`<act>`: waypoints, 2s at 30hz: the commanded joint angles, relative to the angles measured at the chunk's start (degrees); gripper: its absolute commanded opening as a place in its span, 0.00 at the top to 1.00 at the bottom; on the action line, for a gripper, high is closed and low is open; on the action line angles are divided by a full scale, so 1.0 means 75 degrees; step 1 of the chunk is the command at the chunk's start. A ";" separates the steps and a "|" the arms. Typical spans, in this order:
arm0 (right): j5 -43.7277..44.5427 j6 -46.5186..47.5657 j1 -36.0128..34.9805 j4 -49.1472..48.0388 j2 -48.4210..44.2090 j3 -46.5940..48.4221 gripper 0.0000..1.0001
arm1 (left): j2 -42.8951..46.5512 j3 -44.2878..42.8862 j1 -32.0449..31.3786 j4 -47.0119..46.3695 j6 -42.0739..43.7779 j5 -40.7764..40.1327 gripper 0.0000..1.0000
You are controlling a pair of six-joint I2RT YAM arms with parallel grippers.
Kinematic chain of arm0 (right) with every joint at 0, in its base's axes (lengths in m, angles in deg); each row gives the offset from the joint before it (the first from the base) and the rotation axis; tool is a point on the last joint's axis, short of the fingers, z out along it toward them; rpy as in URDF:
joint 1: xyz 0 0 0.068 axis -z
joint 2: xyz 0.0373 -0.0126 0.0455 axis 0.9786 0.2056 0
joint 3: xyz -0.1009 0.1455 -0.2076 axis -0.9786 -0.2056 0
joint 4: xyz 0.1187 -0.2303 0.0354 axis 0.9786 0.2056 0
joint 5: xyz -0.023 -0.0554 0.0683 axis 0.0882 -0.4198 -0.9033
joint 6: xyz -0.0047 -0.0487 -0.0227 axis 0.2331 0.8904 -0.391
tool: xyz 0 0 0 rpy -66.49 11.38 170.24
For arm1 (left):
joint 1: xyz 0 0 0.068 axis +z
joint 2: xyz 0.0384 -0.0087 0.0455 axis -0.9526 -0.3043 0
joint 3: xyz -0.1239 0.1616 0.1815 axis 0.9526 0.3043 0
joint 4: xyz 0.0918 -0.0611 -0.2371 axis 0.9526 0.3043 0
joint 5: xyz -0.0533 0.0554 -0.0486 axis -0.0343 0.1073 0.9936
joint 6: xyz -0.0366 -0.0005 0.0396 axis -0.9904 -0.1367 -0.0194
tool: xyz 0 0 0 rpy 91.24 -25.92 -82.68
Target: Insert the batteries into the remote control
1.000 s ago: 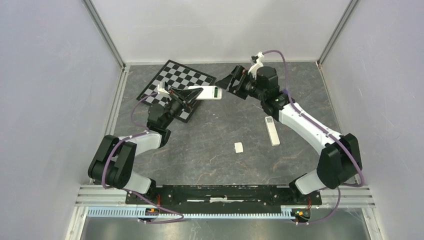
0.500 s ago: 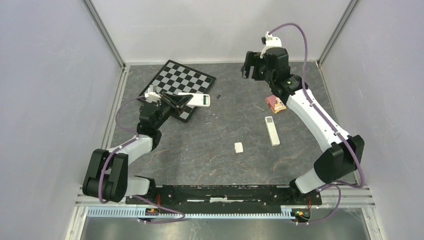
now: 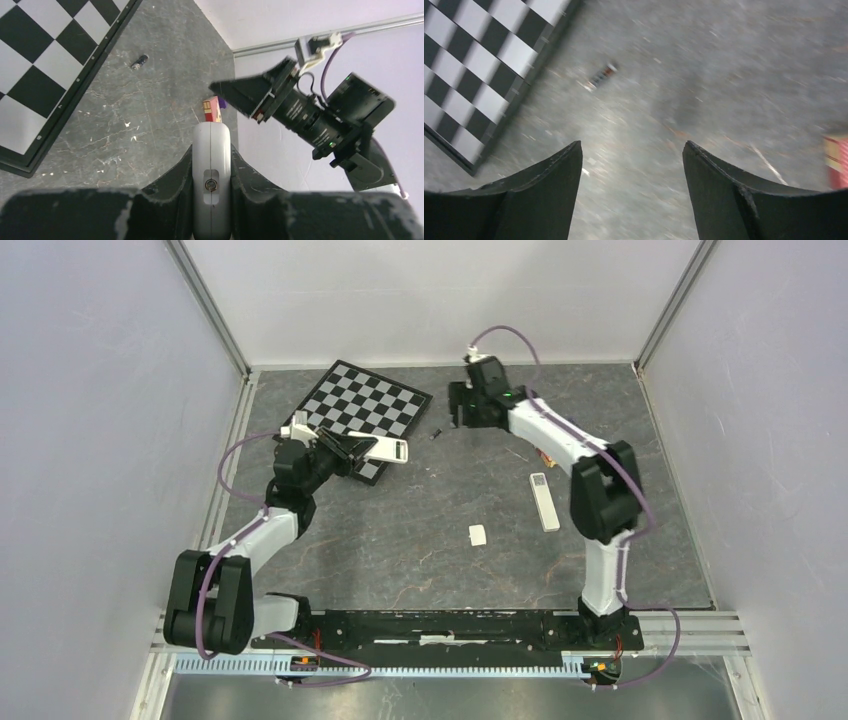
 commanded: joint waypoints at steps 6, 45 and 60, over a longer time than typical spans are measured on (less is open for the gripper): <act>0.2145 -0.2649 -0.1019 0.0533 0.1845 0.2094 0.28 | 0.0569 -0.0123 0.0346 0.0458 0.1056 0.0336 0.98; 0.0691 -0.3543 -0.0859 -0.3338 0.3199 0.1288 0.51 | 0.1079 -0.0132 0.0892 0.1124 0.1183 0.0619 0.98; -0.1072 -0.6075 -0.0003 -0.4436 0.4657 0.1867 0.78 | 0.1168 -0.0434 0.1027 0.1925 0.1518 0.0526 0.98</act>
